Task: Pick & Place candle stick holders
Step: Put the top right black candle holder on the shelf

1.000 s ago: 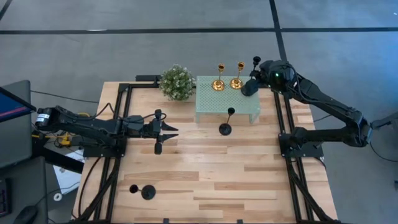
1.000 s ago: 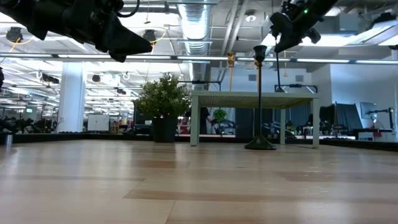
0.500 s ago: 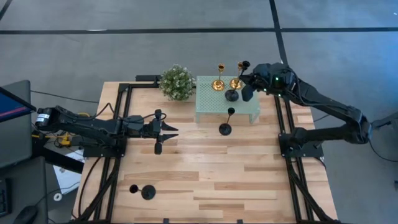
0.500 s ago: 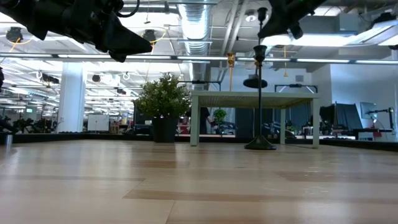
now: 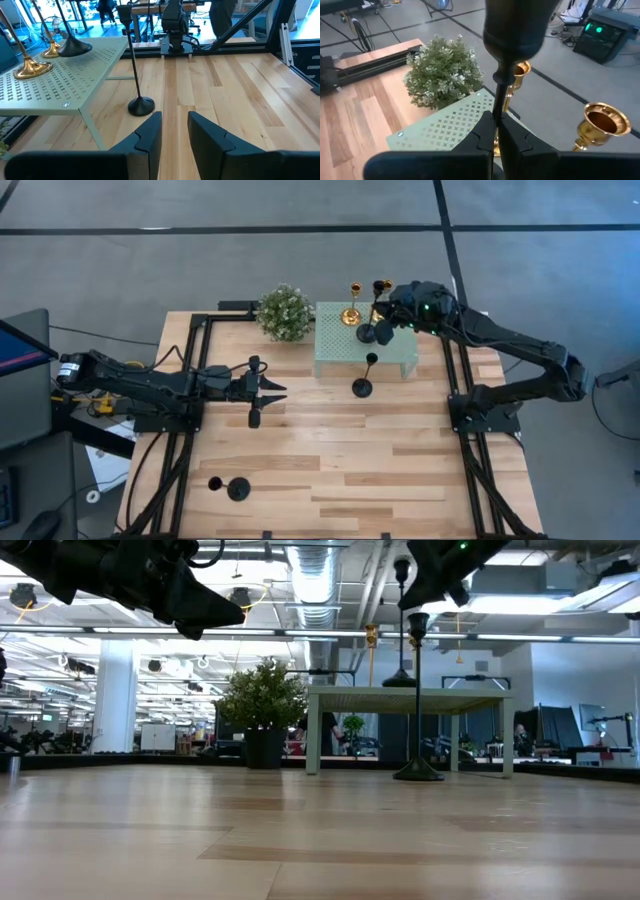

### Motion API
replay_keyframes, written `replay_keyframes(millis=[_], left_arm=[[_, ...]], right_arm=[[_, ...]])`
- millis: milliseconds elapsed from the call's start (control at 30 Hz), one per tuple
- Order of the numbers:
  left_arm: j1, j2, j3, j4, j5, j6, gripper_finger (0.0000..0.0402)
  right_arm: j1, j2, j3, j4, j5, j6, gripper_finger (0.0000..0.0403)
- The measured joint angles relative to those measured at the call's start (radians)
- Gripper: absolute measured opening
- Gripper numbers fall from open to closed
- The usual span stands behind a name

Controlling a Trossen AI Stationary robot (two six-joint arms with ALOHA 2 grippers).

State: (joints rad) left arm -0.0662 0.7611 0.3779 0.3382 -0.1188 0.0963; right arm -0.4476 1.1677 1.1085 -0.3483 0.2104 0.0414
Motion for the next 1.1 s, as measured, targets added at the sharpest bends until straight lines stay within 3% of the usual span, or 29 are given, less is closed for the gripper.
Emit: replay_keyframes(millis=[167, 500, 1100], left_arm=[[0.000, 0.000, 0.000, 0.000, 0.000, 0.000, 0.0095], [0.000, 0.000, 0.000, 0.000, 0.000, 0.000, 0.0095], [0.000, 0.000, 0.000, 0.000, 0.000, 0.000, 0.0095]], right_arm=[[-0.001, -0.014, 0.023, -0.079, 0.005, 0.001, 0.0000], [-0.021, -0.114, 0.039, -0.251, 0.154, 0.016, 0.0000], [-0.151, -0.129, 0.039, -0.295, 0.157, 0.011, 0.0000]])
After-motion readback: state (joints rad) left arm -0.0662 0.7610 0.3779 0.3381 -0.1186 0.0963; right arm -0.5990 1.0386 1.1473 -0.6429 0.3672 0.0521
